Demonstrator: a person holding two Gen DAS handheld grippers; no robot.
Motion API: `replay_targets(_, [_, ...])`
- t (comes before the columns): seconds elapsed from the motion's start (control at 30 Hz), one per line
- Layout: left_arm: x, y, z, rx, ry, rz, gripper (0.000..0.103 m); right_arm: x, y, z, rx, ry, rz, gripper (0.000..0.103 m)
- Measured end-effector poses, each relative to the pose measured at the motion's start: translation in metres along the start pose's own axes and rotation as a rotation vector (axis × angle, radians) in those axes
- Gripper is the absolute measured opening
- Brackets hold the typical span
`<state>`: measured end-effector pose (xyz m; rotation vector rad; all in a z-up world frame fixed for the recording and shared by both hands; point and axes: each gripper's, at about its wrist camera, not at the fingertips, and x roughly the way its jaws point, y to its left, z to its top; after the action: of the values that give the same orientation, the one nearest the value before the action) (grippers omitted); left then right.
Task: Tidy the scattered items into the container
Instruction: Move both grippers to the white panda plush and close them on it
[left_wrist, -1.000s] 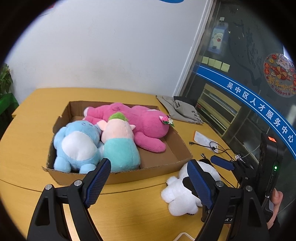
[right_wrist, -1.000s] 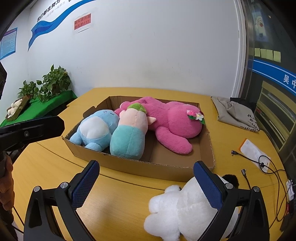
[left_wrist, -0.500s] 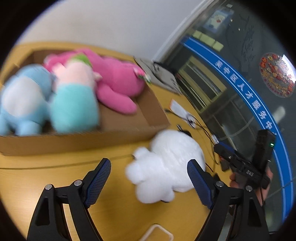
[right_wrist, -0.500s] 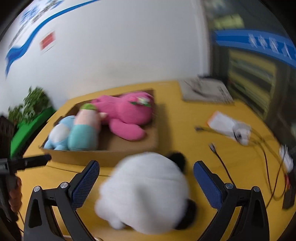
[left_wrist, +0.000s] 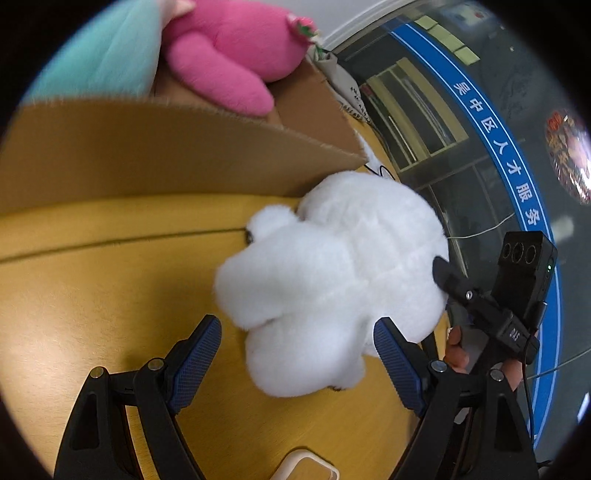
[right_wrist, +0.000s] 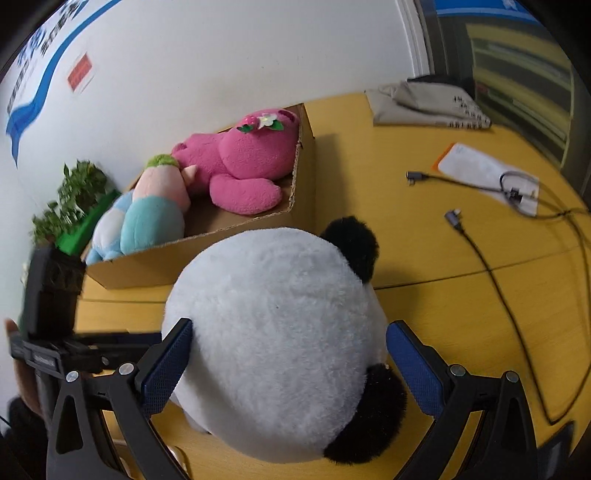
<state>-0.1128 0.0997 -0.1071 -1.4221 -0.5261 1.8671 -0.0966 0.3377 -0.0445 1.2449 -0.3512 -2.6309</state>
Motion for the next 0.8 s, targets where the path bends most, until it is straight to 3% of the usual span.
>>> replay_targets(0.23, [0.027, 0.008, -0.003, -0.03, 0.017, -0.126, 0.084, 0.007, 0.011, 0.005, -0.073, 0.047, -0.07, 0.102])
replay_targets(0.37, [0.03, 0.007, -0.003, -0.017, 0.006, -0.12, 0.083, 0.012, 0.007, 0.002, -0.056, 0.063, -0.051, 0.099])
replay_targets(0.4, [0.031, 0.006, -0.003, -0.014, 0.008, -0.118, 0.081, 0.014, 0.006, 0.0, -0.05, 0.069, -0.034, 0.095])
replay_targets(0.47, [0.032, 0.005, -0.002, -0.014, 0.009, -0.138, 0.065, 0.015, 0.009, -0.002, -0.055, 0.064, -0.032, 0.092])
replay_targets(0.57, [0.026, -0.002, -0.002, 0.028, 0.0, -0.093, 0.048, 0.011, 0.013, -0.004, -0.06, 0.049, -0.021, 0.082])
replay_targets(0.7, [0.011, -0.012, -0.004, 0.07, -0.014, -0.079, 0.041, 0.004, 0.021, -0.007, -0.066, 0.032, -0.006, 0.074])
replay_targets(0.8, [-0.015, -0.02, -0.005, 0.096, -0.064, -0.115, 0.039, -0.011, 0.034, -0.006, -0.078, -0.009, 0.008, 0.073])
